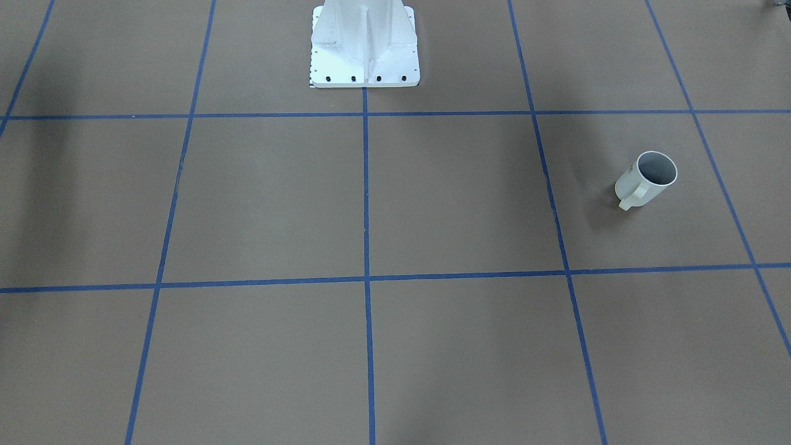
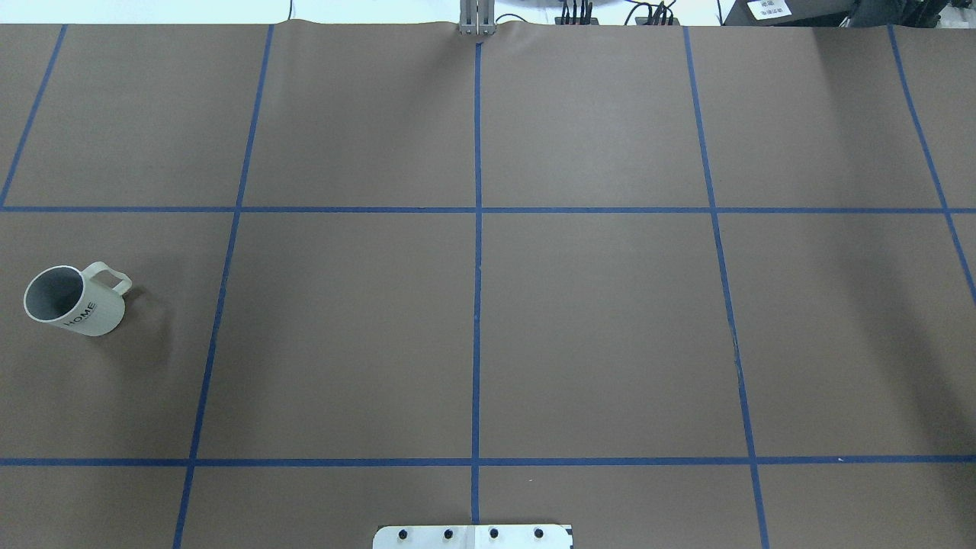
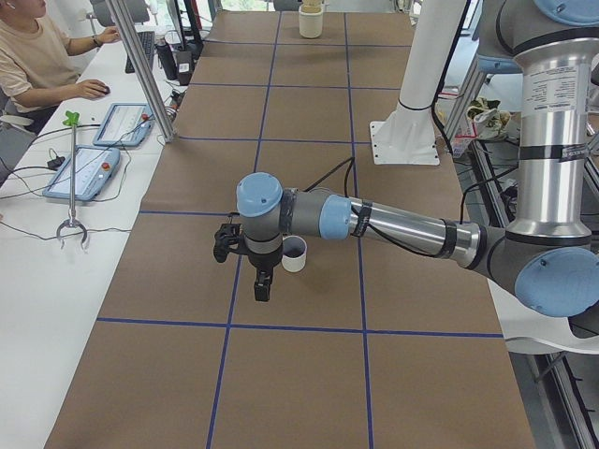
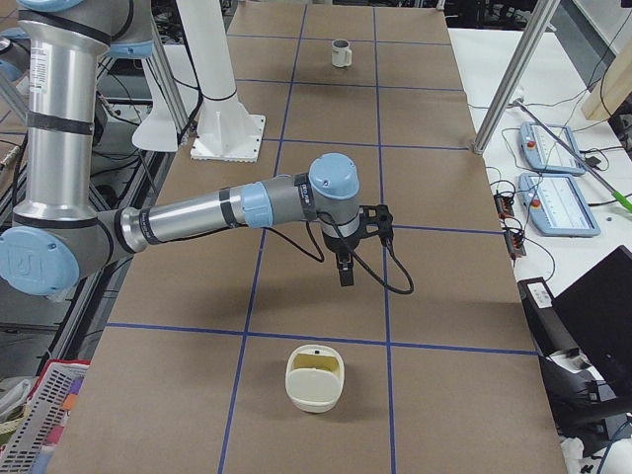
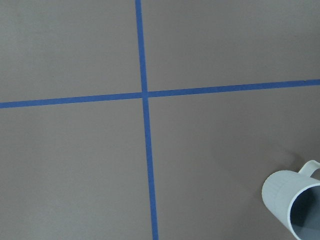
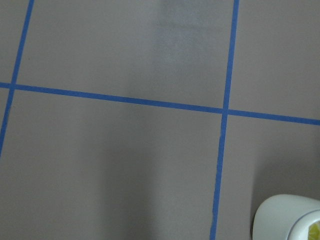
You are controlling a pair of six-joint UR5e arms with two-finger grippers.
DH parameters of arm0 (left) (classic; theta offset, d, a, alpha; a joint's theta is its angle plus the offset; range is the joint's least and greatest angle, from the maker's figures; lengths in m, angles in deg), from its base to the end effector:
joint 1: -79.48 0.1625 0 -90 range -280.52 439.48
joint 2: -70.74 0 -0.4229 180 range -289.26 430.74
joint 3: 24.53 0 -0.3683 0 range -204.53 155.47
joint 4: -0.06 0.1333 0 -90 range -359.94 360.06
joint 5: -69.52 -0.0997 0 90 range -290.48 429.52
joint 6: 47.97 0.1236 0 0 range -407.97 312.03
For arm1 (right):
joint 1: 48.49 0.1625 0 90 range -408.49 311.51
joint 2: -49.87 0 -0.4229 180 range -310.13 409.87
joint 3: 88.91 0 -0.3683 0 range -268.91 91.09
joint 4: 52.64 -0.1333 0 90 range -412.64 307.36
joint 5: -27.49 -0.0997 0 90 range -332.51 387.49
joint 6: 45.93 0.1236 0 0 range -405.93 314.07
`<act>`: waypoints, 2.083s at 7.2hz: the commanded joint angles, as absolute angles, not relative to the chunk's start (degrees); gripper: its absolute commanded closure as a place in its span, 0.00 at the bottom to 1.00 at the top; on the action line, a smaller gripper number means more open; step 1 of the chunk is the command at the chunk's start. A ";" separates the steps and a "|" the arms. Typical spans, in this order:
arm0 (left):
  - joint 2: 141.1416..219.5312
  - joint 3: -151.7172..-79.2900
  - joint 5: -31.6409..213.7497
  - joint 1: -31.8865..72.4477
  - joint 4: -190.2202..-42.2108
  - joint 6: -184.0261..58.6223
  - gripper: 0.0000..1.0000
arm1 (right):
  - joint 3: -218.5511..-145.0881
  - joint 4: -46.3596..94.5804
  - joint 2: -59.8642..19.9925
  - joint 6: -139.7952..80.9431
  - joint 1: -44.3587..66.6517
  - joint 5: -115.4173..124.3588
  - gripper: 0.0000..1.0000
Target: Left arm hands cup to right arm to dump lemon
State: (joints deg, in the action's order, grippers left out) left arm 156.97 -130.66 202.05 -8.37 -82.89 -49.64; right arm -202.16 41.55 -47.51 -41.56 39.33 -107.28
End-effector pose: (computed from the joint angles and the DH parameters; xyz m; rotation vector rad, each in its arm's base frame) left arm -0.0332 -0.4412 0.5871 0.0636 0.7443 0.0424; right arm 0.0304 -0.4168 0.5469 0.1485 -0.7882 -0.0435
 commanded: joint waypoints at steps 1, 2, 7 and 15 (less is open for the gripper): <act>156.52 -130.36 201.97 -8.85 -82.90 -49.82 0.00 | -200.98 46.68 -47.85 -45.20 40.80 -106.89 0.00; 156.18 -129.75 202.06 -8.85 -82.82 -50.17 0.00 | -201.06 46.77 -48.38 -45.92 42.03 -107.33 0.00; 156.78 -122.73 202.68 -8.68 -83.43 -50.16 0.00 | -196.17 46.15 -48.92 -45.05 43.10 -108.37 0.00; 152.21 -125.87 207.86 -9.56 -86.51 -49.99 0.00 | -195.27 41.09 -48.03 -44.78 43.01 -107.42 0.00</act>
State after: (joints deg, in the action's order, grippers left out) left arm 152.08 -125.87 208.00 -9.39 -86.45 -49.93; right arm -196.03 44.45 -47.75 -44.80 43.05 -108.42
